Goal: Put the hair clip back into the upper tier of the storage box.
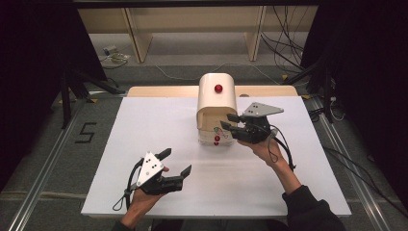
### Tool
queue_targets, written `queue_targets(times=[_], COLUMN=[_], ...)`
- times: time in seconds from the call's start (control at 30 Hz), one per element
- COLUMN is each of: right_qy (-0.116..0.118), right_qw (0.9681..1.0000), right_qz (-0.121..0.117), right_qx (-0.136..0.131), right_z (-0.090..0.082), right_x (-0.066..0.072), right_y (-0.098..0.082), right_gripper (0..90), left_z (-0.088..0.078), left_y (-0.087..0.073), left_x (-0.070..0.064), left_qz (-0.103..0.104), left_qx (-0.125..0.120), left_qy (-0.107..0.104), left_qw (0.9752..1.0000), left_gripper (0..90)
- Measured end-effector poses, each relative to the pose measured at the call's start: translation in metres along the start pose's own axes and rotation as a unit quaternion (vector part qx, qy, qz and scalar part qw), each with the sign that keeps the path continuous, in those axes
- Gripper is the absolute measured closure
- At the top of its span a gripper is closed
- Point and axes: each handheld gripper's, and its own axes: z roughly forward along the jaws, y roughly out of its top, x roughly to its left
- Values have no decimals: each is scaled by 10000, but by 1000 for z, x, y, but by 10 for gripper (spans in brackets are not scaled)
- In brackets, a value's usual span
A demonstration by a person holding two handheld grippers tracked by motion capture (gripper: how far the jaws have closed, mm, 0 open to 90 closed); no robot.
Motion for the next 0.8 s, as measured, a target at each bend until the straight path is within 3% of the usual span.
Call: queue_targets(times=[0.37, 0.8], right_qy=[44, 174], right_qw=[10000, 9997], right_qz=[56, 131], right_qx=[-2, -78], right_z=[-3, -14], right_x=[2, 6], right_y=[2, 4], right_gripper=[453, 386], left_z=[0, 0], left_y=[0, 0], left_x=[0, -1], left_qz=[3, -3], left_qx=[3, 5], left_qy=[4, 1], left_qw=[10000, 10000], left_gripper=[147, 147])
